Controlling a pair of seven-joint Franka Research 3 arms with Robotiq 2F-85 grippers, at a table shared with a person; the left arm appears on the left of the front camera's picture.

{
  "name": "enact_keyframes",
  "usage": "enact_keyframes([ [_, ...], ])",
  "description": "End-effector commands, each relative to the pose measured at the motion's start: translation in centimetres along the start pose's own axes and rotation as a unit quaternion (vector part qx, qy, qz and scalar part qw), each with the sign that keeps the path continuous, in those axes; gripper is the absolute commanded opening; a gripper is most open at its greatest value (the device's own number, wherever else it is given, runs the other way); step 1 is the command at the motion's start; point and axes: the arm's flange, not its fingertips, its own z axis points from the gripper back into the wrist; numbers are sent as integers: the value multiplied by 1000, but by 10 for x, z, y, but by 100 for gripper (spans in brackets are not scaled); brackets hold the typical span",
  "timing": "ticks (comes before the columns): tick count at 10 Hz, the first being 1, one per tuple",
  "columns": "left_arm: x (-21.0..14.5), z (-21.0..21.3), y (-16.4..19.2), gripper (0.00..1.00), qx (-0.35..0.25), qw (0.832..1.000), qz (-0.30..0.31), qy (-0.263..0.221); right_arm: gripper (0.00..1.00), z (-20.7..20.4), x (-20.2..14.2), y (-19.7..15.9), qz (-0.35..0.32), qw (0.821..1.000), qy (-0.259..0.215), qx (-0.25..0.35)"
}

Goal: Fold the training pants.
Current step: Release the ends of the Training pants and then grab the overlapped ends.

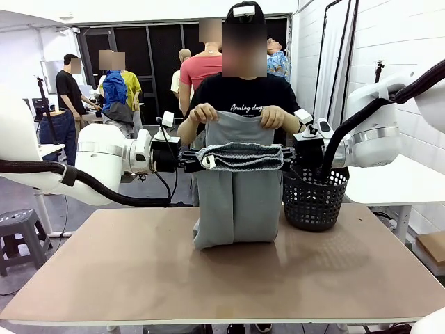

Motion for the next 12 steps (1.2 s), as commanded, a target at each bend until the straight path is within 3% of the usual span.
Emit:
enact_keyframes([
  [1,4,0,-1,0,0,1000,3,-1,0,0,0,2,3,1000,-12,-1],
  [12,4,0,-1,0,0,1000,3,-1,0,0,0,2,3,1000,-12,-1],
])
